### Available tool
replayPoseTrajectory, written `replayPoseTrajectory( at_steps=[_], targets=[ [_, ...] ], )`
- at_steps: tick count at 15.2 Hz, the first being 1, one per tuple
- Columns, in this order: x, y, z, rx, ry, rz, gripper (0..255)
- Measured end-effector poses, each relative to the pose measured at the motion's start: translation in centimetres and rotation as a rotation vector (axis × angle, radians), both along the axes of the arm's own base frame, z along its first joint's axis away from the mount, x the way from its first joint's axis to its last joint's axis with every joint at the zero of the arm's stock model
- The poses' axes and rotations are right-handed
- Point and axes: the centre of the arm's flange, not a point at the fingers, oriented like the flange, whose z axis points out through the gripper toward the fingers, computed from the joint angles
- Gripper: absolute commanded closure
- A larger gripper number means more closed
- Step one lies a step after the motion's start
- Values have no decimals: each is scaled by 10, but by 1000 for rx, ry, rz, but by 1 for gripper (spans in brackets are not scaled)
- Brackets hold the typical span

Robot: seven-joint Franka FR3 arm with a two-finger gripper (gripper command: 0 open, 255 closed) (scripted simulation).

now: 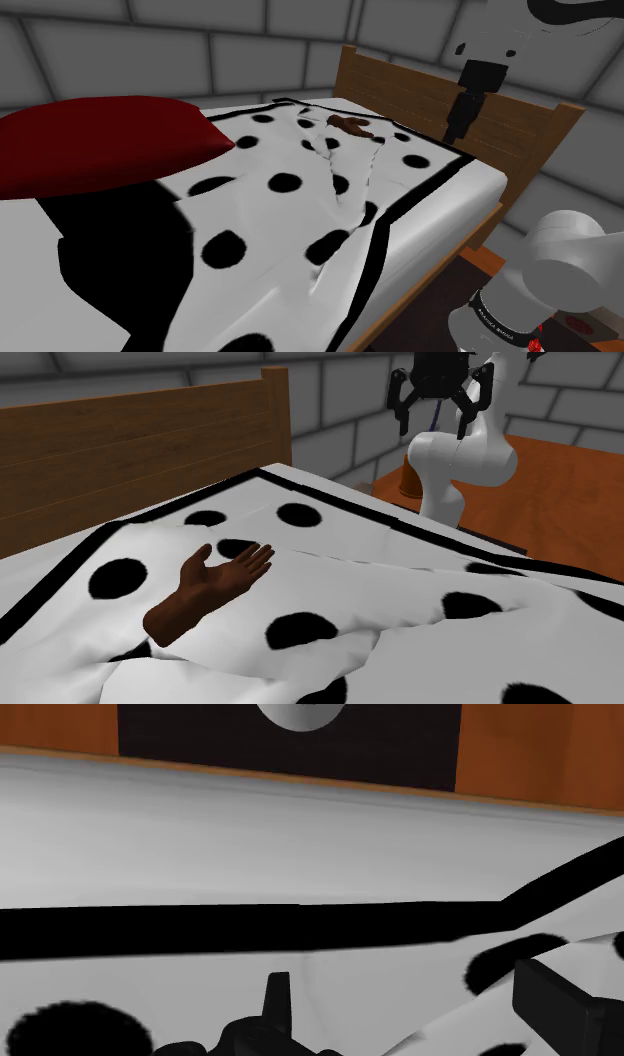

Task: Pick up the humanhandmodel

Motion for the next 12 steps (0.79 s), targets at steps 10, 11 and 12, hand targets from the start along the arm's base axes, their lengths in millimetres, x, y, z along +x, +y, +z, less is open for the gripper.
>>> replayPoseTrajectory(
  at_steps=[10, 11, 12],
  targets=[
    [101, -29, -22, -17, 8, 26, 0],
    [112, -33, -24, -19, 9, 29, 0],
    [127, -35, -28, -21, 9, 33, 0]
  ],
)
